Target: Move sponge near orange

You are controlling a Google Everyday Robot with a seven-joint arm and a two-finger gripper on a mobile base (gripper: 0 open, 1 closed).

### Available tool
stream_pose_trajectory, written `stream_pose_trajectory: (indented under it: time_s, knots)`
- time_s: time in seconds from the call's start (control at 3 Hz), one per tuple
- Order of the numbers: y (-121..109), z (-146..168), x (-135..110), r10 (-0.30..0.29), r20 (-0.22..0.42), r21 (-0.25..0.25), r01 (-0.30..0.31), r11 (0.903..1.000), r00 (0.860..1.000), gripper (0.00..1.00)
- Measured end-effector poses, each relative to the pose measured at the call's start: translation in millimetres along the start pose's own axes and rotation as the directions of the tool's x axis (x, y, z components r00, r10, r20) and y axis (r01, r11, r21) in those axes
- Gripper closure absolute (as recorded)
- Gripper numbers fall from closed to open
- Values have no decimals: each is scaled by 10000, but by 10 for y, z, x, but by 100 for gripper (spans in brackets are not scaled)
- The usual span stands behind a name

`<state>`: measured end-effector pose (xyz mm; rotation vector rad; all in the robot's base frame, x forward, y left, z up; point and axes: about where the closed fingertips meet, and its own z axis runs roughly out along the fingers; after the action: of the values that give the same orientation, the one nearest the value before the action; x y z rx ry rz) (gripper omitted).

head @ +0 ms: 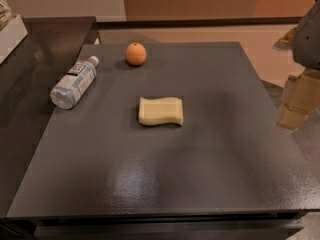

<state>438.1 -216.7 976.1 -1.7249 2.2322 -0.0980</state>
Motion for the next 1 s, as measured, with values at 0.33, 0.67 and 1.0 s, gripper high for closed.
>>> stream_pose_trajectory:
  time_s: [0.33, 0.67, 1.0]
  knots:
    - [0, 0, 0, 0, 1, 2, 0, 10000, 10000, 0]
    - [-45, 14, -134, 3, 315, 14, -3, 10000, 9995, 0]
    - [-65, 173, -487, -324, 857, -224, 345, 9992, 9958, 0]
